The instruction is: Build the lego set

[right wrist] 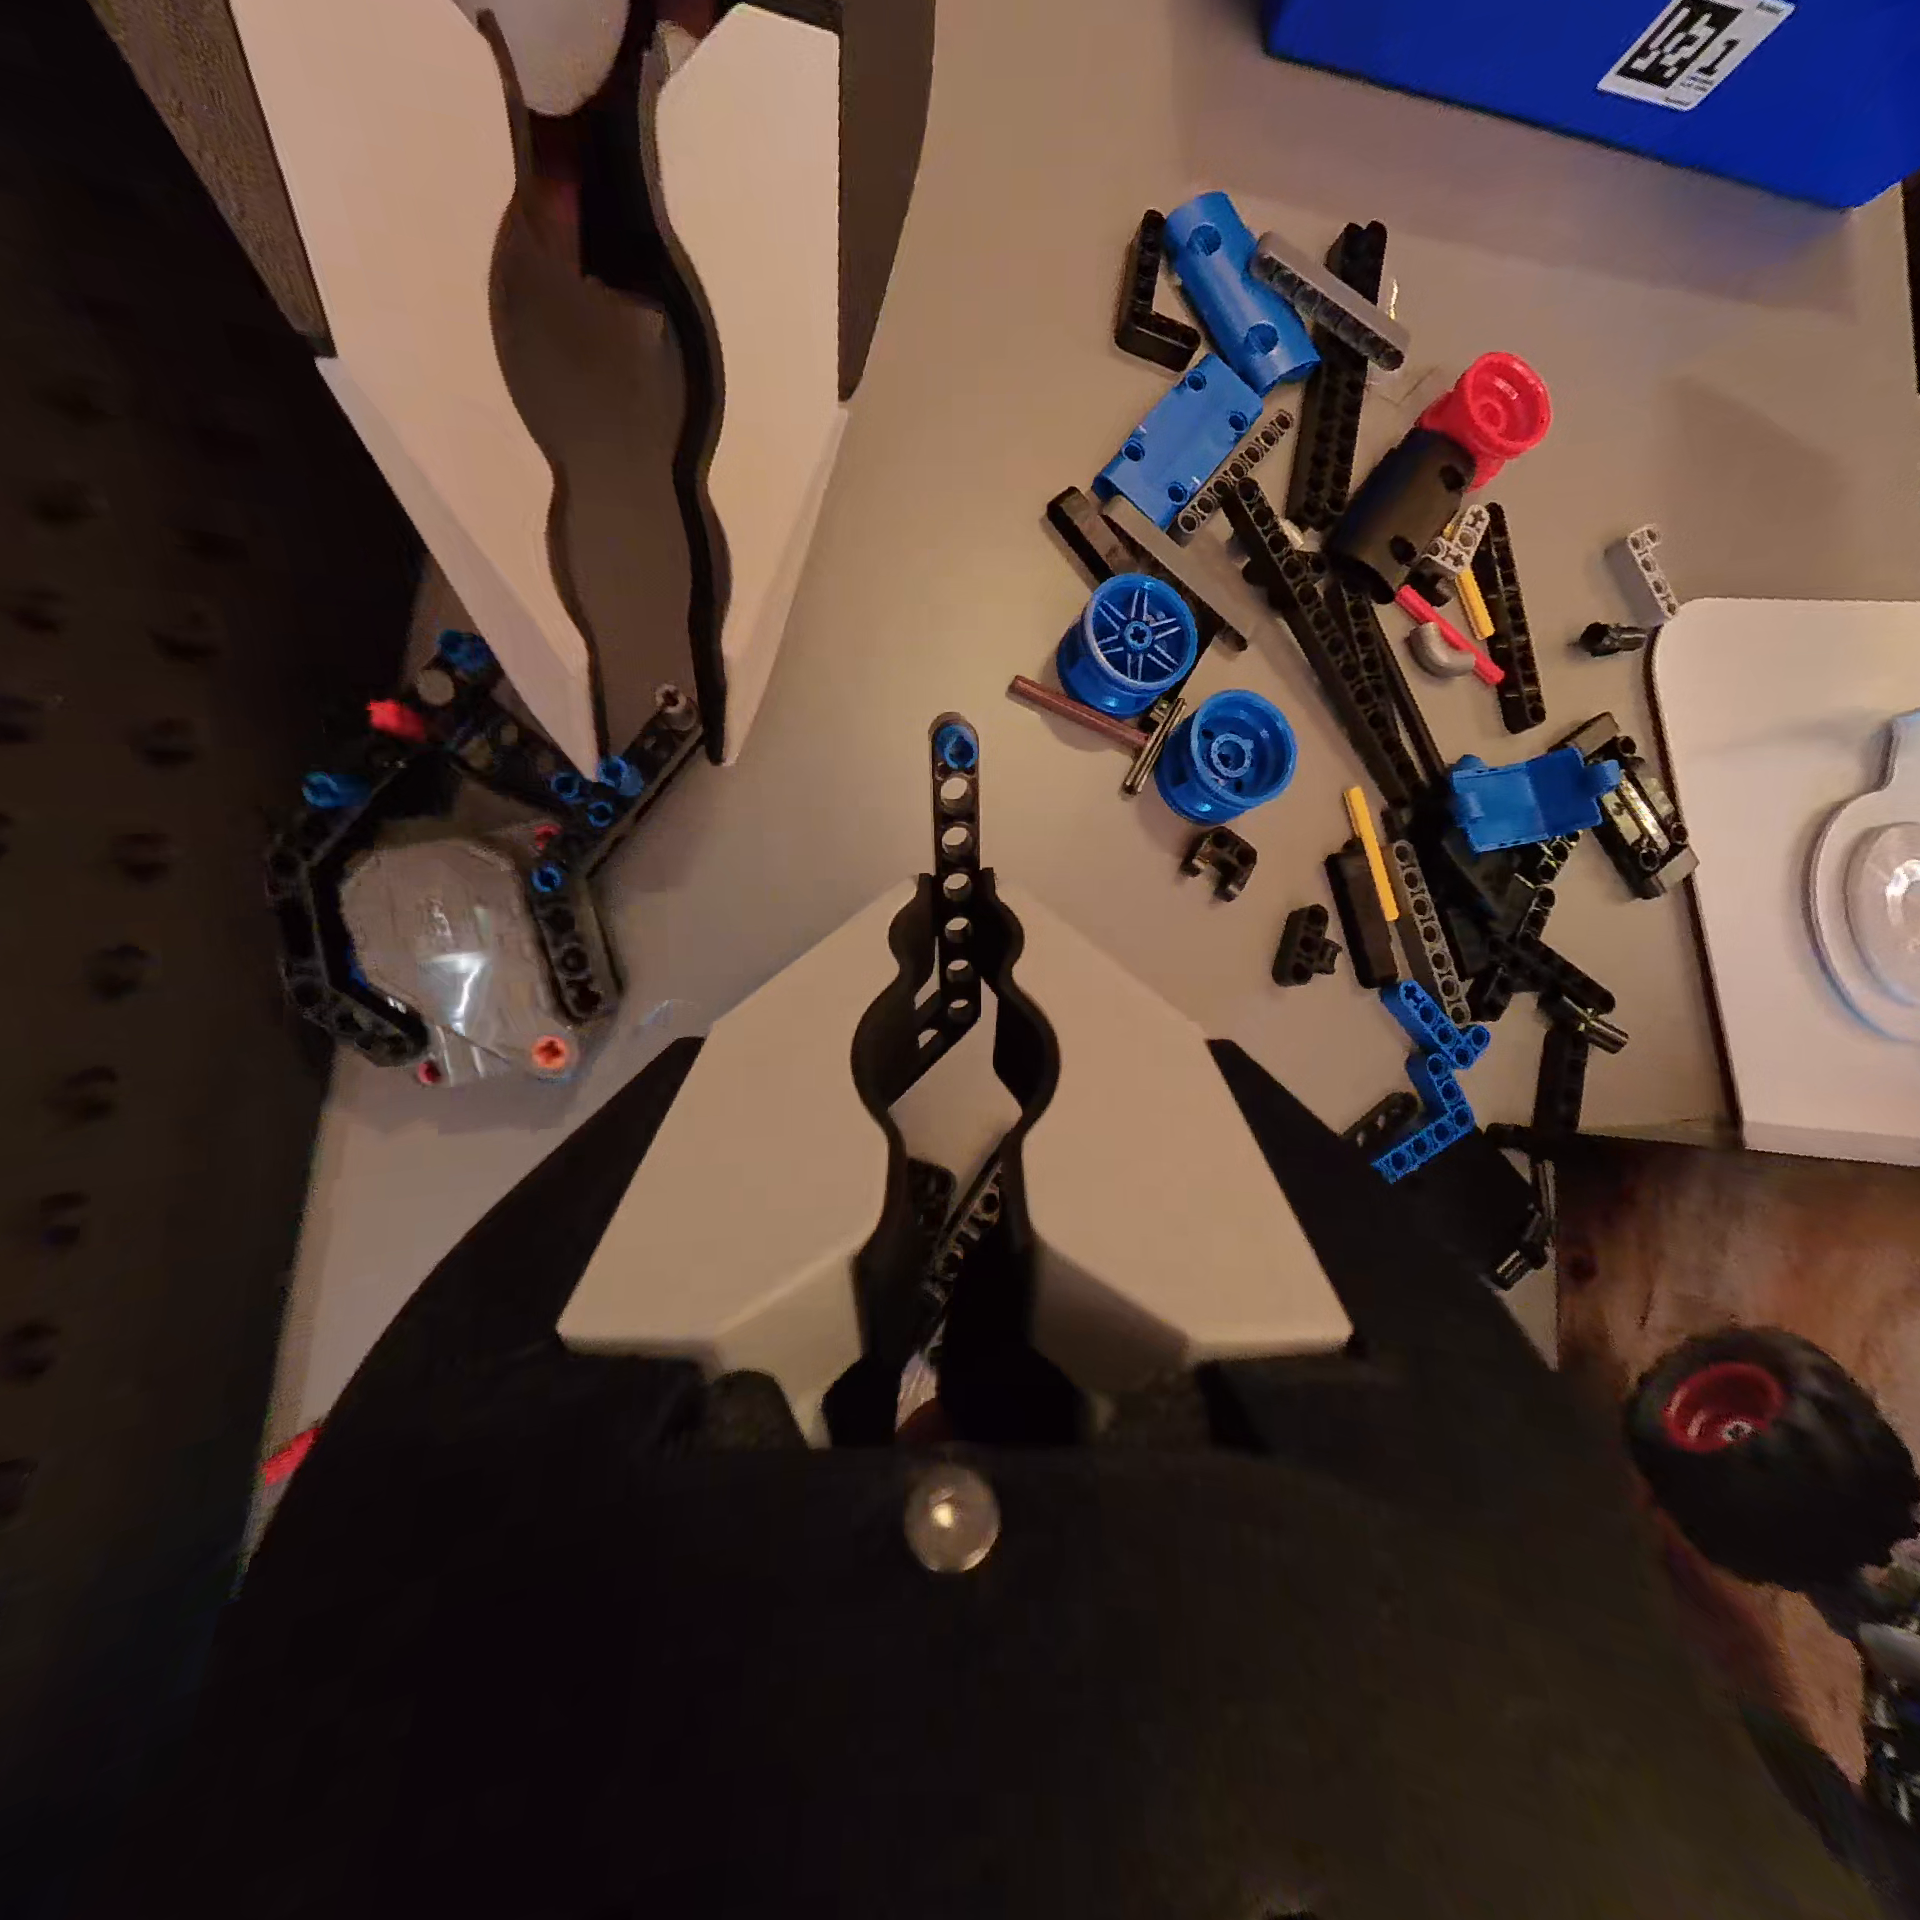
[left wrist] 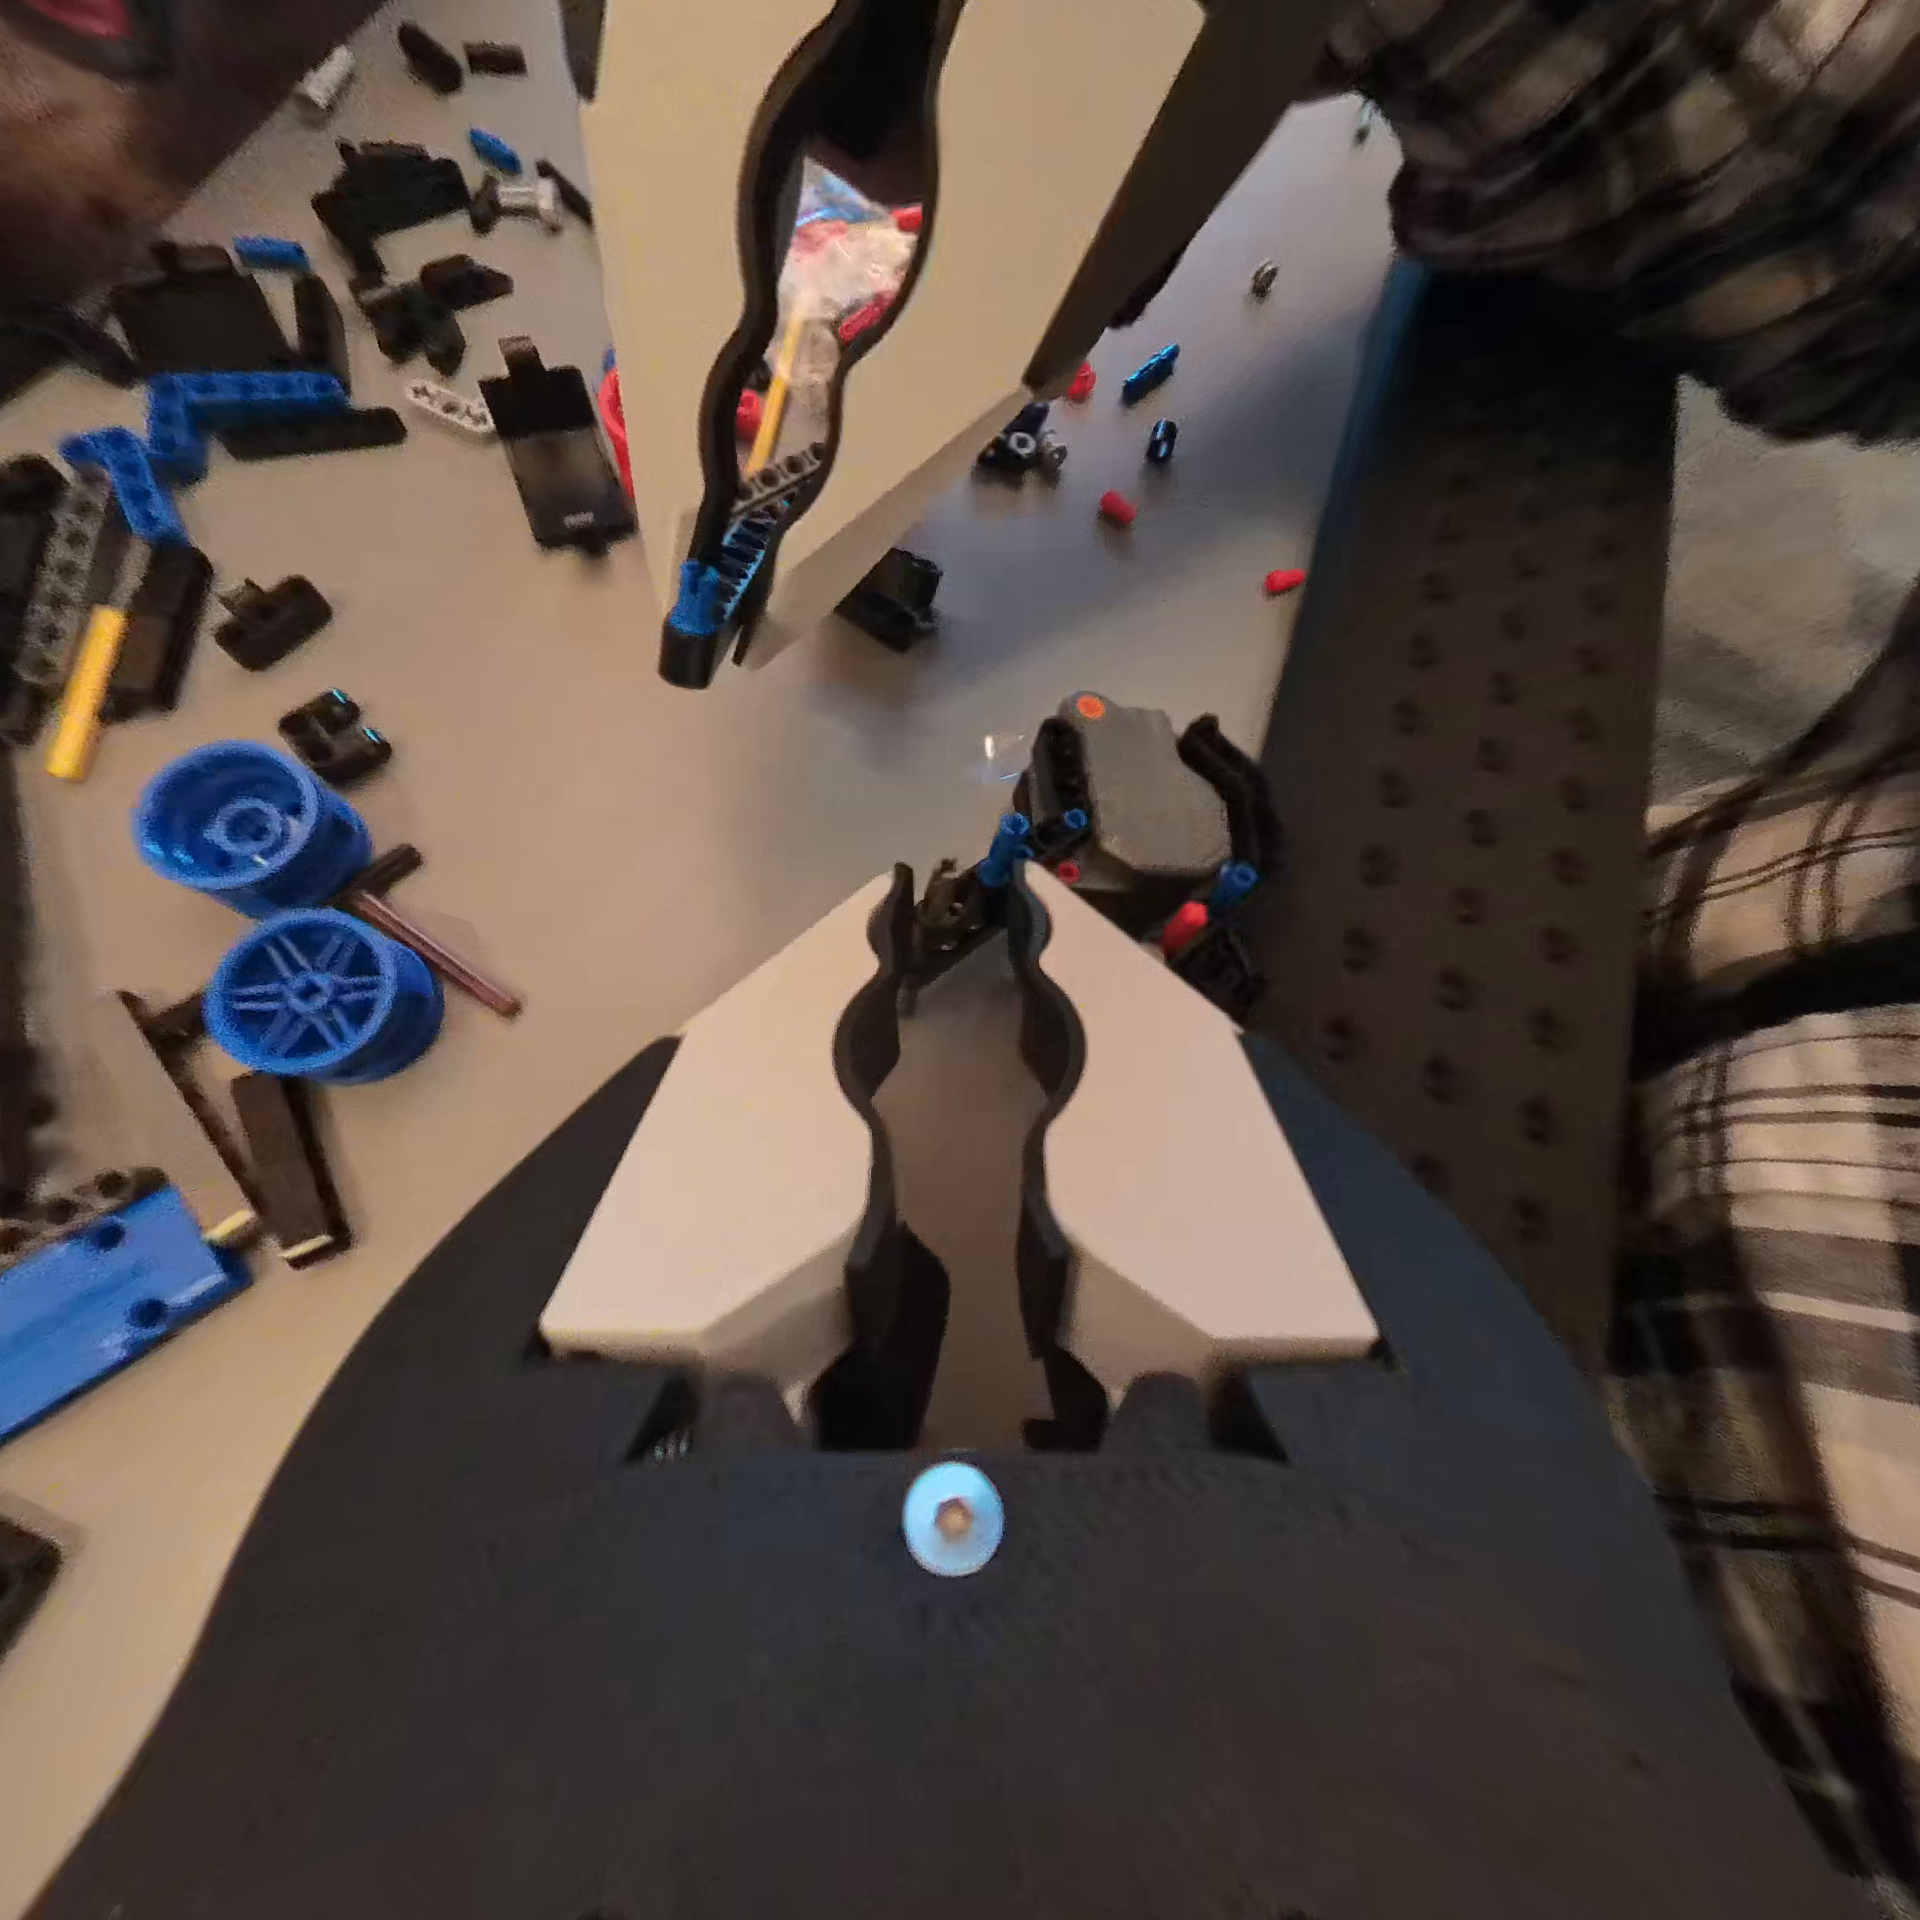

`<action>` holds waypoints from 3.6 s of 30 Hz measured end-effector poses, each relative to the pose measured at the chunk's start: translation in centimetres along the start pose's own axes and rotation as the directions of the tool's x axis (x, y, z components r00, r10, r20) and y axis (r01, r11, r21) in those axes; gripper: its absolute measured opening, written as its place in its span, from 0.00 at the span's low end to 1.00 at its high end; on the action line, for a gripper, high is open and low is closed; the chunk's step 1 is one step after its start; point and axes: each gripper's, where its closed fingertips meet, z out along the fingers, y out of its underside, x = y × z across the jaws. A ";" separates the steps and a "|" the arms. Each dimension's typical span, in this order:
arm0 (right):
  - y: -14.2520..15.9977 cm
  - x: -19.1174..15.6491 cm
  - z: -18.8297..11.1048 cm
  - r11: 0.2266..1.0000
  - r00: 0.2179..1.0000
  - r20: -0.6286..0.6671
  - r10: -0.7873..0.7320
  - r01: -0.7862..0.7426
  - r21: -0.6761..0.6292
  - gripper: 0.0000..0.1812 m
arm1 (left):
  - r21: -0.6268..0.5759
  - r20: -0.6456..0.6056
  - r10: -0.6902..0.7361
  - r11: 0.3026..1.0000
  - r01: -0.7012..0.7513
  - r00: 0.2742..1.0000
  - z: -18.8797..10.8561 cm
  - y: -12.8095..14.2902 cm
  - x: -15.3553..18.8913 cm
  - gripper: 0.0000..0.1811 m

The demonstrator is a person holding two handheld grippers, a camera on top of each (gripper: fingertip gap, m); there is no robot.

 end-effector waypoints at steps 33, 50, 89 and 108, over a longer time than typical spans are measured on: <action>2.4 -0.4 -1.1 0.995 0.995 0.009 0.095 -0.095 0.027 0.03 | -0.237 0.397 0.343 0.934 -0.266 0.851 -1.0 1.8 -5.4 0.35; -1.4 -3.6 -0.6 0.990 0.989 0.132 0.061 -0.077 0.122 0.02 | -0.077 0.210 0.216 0.976 -0.204 0.953 -2.4 1.8 -8.0 0.21; -0.3 0.7 1.5 0.991 0.977 0.214 -0.019 0.046 -0.122 0.02 | 0.219 0.042 0.194 0.955 -0.198 0.980 -3.9 -2.7 -5.0 0.20; -0.8 2.0 0.5 0.997 0.995 0.103 -0.008 0.015 -0.072 0.03 | 0.085 0.133 0.355 0.926 -0.367 0.926 -1.4 -3.3 -6.9 0.03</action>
